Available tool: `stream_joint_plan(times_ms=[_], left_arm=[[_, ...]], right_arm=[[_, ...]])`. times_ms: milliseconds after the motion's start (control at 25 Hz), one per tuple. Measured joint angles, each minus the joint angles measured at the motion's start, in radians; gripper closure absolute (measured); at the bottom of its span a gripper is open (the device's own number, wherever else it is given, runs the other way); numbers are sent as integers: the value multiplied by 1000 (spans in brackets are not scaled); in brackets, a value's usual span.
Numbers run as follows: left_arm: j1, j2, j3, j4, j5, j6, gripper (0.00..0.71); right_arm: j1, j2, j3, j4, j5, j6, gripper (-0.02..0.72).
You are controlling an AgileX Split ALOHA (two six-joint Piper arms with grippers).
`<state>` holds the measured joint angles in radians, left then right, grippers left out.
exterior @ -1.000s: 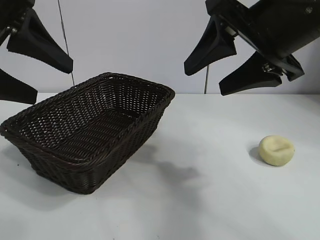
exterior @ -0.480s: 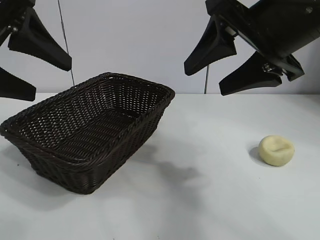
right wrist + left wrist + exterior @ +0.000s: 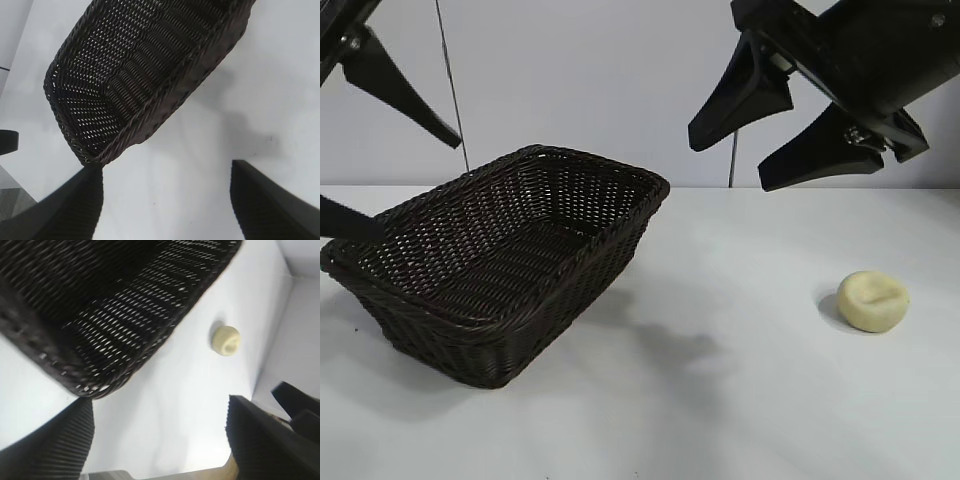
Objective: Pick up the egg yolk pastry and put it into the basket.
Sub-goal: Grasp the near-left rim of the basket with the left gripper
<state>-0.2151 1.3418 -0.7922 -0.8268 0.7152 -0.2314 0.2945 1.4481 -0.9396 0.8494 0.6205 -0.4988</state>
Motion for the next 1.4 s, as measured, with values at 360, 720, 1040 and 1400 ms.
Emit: stream_joint_plan(times_ms=[360,720,1040,1400], left_arm=[[-48,34,0,321,-69,-435,175],[-69,205,0,346,-192,-499,175],[-69,340,0,346,-276,-499,175],[-69,358,0,345,-310,-499,455]], right_arm=[[0,0,0,-1,0,0,187],[0,0,0,-1,0,0,187],[0,0,0,-8,0,0,187],[0,0,0,-8,0,0,187]])
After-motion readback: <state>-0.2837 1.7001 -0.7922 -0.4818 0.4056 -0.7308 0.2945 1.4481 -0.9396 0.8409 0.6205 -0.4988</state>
